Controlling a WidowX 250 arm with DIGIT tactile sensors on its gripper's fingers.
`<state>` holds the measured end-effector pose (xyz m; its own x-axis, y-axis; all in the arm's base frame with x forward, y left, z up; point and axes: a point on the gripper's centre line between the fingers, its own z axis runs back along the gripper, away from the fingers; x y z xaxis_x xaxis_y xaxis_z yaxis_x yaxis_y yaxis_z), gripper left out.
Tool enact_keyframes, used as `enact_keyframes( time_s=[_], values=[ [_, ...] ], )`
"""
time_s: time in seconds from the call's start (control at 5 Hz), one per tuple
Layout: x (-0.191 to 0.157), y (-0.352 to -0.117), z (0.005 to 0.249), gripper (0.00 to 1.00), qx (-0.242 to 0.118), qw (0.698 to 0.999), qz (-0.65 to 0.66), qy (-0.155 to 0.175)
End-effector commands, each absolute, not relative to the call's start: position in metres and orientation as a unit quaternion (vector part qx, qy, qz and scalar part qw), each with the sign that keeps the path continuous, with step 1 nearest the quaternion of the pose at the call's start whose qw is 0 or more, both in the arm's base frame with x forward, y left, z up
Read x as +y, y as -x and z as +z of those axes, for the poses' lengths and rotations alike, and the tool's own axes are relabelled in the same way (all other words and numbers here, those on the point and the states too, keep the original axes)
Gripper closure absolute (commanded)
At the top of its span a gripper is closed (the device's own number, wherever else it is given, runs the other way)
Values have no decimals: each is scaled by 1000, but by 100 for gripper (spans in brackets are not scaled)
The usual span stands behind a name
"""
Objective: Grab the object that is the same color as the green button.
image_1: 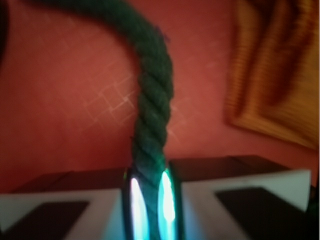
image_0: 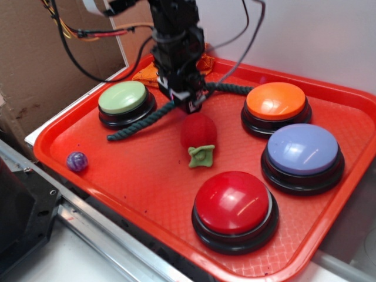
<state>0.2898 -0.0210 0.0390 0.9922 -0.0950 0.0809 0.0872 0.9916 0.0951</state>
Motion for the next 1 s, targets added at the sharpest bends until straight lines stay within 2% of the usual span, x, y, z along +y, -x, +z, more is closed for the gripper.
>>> enact_keyframes(
  time_s=[0.0, 0.2, 0.4, 0.6, 0.8],
  values=[
    [-24, -274, 141, 100, -31, 999, 13, -28],
    [-31, -252, 176, 100, -53, 998, 25, -20],
    [-38, -233, 189, 100, -70, 997, 22, -12],
    [-42, -224, 191, 100, -79, 997, 22, -2],
    [-45, -228, 183, 100, -68, 998, 19, 5]
  ],
)
